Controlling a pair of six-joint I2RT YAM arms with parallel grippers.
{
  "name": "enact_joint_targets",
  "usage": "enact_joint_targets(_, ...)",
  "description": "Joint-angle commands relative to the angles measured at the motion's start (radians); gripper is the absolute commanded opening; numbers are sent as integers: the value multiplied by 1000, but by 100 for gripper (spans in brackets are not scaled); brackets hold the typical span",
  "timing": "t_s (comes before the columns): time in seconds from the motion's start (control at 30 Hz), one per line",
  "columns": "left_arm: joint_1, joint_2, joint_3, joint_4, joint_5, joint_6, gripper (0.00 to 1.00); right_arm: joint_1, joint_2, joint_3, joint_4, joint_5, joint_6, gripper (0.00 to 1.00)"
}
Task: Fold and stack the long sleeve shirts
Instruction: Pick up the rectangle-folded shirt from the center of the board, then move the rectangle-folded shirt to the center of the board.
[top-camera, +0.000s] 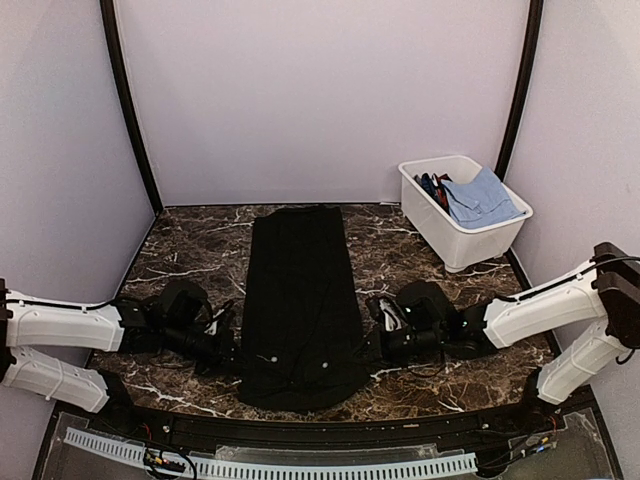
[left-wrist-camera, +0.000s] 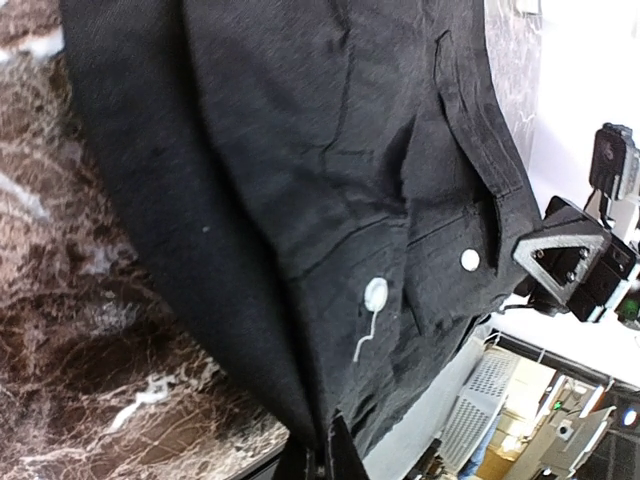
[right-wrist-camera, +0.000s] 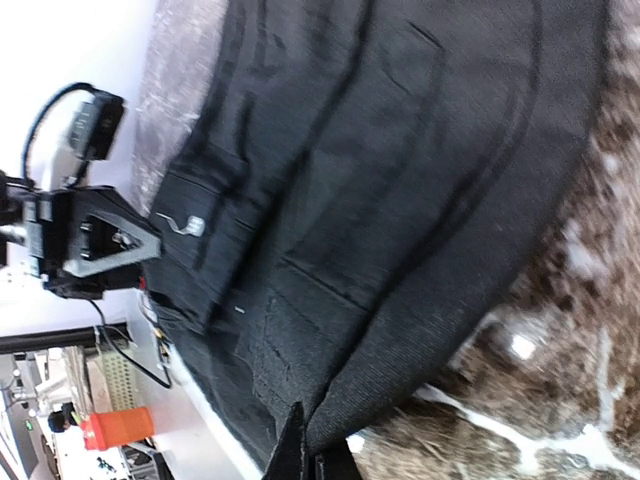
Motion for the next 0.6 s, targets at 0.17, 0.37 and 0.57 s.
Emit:
enact_joint_targets(0.17, 162, 113, 122, 135, 110, -20, 0, -126, 60, 156, 114, 6, 35, 0)
enact_joint_targets(0.37, 265, 316, 241, 233, 166, -58, 0, -245, 226, 286, 176, -37, 44, 0)
enact_joint_targets(0.57, 349, 500, 310, 334, 158, -86, 0, -313, 420, 386, 188, -52, 29, 0)
